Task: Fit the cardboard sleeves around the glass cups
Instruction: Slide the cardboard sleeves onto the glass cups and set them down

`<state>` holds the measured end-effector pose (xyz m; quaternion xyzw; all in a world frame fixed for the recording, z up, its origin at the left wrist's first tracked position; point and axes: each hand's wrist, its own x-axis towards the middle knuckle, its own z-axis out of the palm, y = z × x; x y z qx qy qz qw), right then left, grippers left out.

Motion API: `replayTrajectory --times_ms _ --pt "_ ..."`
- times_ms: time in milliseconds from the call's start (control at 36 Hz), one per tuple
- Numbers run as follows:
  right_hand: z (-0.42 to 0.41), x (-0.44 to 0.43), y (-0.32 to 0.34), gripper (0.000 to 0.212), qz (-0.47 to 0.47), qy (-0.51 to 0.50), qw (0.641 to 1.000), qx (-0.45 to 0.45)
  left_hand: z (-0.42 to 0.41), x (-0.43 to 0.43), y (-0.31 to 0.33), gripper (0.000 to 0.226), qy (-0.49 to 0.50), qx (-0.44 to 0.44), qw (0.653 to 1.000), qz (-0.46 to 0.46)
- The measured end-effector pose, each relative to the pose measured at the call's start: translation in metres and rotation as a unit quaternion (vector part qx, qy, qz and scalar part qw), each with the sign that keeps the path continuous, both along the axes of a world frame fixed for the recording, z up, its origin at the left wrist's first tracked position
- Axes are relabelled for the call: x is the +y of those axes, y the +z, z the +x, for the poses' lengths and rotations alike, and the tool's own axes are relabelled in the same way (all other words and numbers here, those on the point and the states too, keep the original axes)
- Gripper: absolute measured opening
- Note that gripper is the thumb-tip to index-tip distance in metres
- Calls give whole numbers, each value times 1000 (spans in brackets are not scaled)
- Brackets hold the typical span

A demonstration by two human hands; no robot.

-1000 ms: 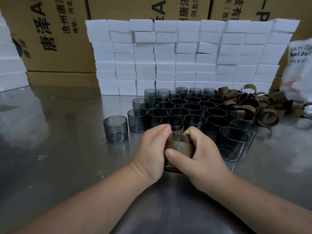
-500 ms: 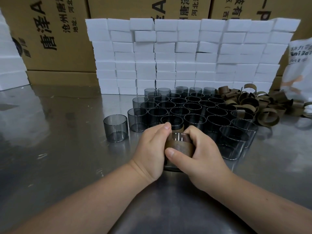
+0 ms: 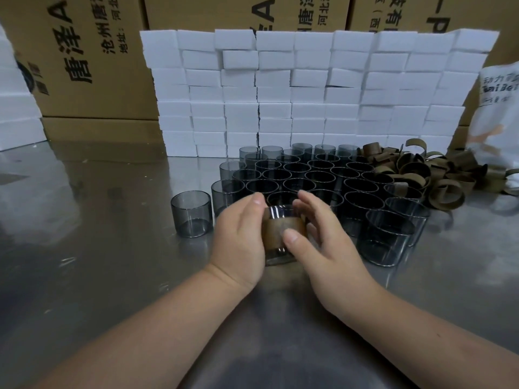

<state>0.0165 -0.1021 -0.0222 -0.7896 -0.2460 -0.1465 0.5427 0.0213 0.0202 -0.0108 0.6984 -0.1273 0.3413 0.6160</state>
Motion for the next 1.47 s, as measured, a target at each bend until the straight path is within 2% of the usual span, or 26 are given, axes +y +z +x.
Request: replayTrajectory --times_ms 139,194,278,444,639,806,972,1139,1306,1389,1472 --pt "1 -2 0 42 5 -21 1000 8 12 13 5 39 173 31 983 -43" --pt "1 -2 -1 39 -9 -25 1000 5 16 18 6 39 219 44 973 -51" --pt "1 -2 -1 23 -16 -18 1000 8 24 24 6 38 250 76 964 -49" --pt "0 -1 -1 12 -2 -20 1000 19 33 25 -5 22 239 159 958 8" --pt "0 -3 -2 11 -8 -19 1000 18 36 22 -13 24 225 165 950 143" --pt "1 -3 -2 13 -6 -22 1000 15 39 24 -18 2 228 155 947 166" --pt "1 -3 -4 12 -7 -18 1000 16 41 25 -22 20 245 142 936 211" --pt "3 -3 -6 11 -16 -14 1000 17 38 22 -22 27 203 140 938 242" --pt "6 -4 -7 7 -44 -51 998 12 35 23 -15 53 122 198 947 223" --pt "11 -9 -6 10 -77 -95 992 13 34 22 -14 61 111 216 938 246" --pt "18 -19 -2 27 -127 -128 984 -4 31 20 -13 58 161 184 933 266"
